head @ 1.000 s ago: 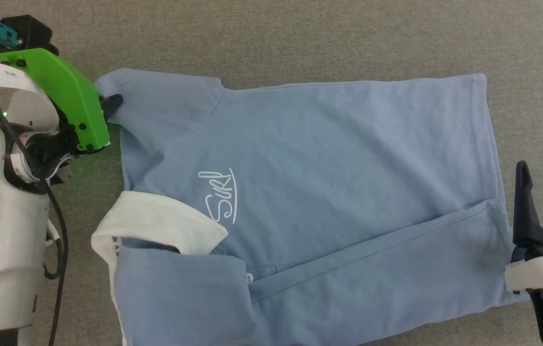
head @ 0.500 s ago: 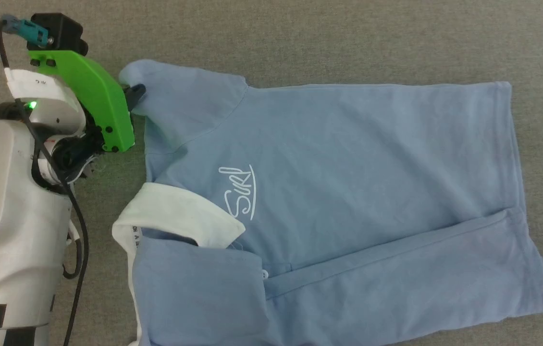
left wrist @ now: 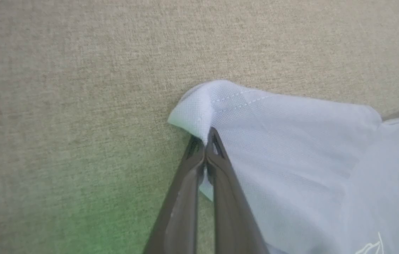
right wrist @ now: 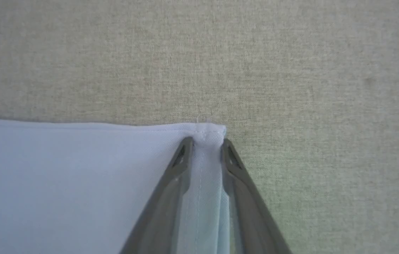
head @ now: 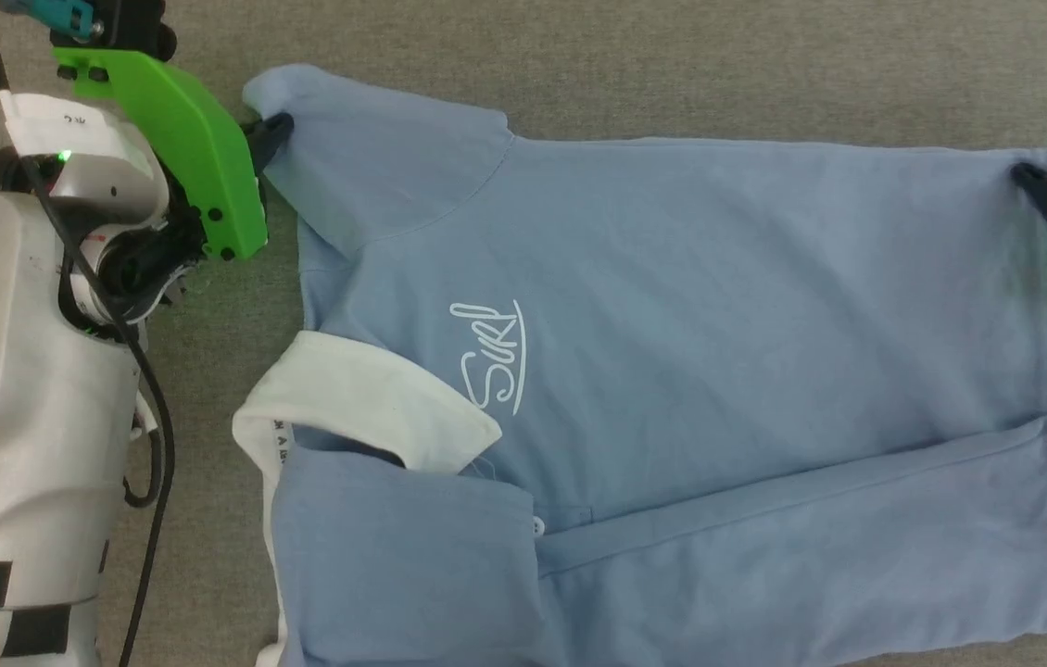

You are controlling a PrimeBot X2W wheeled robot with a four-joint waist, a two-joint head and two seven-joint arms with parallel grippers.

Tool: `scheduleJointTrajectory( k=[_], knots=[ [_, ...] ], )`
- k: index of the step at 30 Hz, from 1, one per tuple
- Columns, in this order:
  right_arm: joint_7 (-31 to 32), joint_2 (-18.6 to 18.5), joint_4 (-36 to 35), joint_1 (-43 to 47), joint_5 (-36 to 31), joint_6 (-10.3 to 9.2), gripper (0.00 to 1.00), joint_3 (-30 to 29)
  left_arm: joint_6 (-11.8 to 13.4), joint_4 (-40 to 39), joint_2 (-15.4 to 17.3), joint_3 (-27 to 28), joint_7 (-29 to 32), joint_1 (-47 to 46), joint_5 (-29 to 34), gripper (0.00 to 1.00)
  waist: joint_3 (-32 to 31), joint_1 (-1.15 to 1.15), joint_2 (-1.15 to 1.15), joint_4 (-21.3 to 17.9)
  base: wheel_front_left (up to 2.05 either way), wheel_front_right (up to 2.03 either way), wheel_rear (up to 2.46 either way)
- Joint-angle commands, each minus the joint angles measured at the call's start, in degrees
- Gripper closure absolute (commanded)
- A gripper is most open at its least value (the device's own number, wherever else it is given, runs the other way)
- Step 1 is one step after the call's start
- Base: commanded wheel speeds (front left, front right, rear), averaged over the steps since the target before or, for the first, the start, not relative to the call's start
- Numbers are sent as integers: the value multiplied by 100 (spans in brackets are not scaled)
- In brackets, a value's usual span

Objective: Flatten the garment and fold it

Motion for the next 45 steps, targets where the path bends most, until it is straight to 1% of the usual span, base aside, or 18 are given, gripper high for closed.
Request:
scheduleJointTrajectory(
  k=[1, 5, 9, 12, 15, 20, 25, 26, 27, 29, 31, 33, 36, 38, 42, 45],
  knots=[
    [45, -7, 30, -101, -35, -8, 100, 45, 21, 21, -6, -10, -21, -101, -7, 100, 41, 0, 0, 23, 0, 0, 0],
    [-185, -19, -29, -179, -36, -8, 100, 94, -10, -7, 10, 11, -261, -180, 70, 100, 42, 0, 0, 7, 0, 0, 0],
    [-619, -70, -20, -218, -12, -8, 100, 153, -93, 10, -27, 138, -838, -214, 105, 100, -90, 0, 0, -10, 0, 0, 0],
    [-933, -101, -16, -122, 90, -8, 100, 177, -223, -36, -78, 224, -1294, -115, 19, 100, -293, 0, 0, 3, 0, 0, 0],
    [-1159, -96, -95, 117, 238, -8, 100, 174, -352, -205, -48, 197, -1640, 124, -42, 100, -545, 0, 0, 29, 0, 0, 0],
    [-1487, -66, -467, 781, 522, -8, 100, 26, -458, -825, 109, 120, -2173, 888, -191, 100, -1046, 0, 0, 102, 0, 0, 0],
    [-1637, 22, -965, 1572, 741, -8, 100, -236, -484, -1571, 285, 39, -2496, 1831, -349, 100, -1544, 0, 0, 189, 0, 0, 0],
    [-1689, 130, -1287, 2046, 834, -8, 100, -421, -487, -2077, 347, 18, -2577, 2458, -477, 100, -1842, 0, 0, 232, 0, 0, 0],
    [-1704, 174, -1371, 2182, 856, -8, 100, -473, -485, -2218, 347, 19, -2582, 2644, -543, 100, -1933, 0, 0, 244, 0, 0, 0],
    [-1703, 292, -1548, 2497, 914, -8, 100, -567, -435, -2531, 364, 35, -2536, 3095, -693, 100, -2126, 0, 0, 256, 0, 0, 0],
    [-1696, 419, -1701, 2811, 964, -8, 100, -667, -370, -2823, 450, 30, -2415, 3577, -802, 100, -2317, 0, 0, 263, 0, 0, 0],
    [-1678, 533, -1826, 3133, 988, -8, 100, -797, -253, -3103, 510, 39, -2271, 4083, -958, 100, -2472, 0, 0, 277, 0, 0, 0],
    [-1611, 766, -1982, 3638, 1053, -8, 100, -1014, 0, -3499, 602, 132, -2128, 4839, -1115, 100, -2637, 0, 0, 310, 0, 0, 0],
    [-1552, 894, -2060, 3947, 1108, -8, 100, -1168, 159, -3709, 625, 224, -2082, 5291, -1240, 100, -2696, 0, 0, 332, 0, 0, 0],
    [-1516, 1041, -2113, 4523, 1091, -8, 100, -1461, 382, -4037, 634, 401, -2040, 5988, -1483, 100, -2751, 0, 0, 399, 0, 0, 0],
    [-1550, 1105, -2068, 4789, 1027, -8, 100, -1550, 456, -4106, 672, 444, -1991, 6300, -1556, 100, -2747, 0, 0, 425, 0, 0, 0]
  ],
)
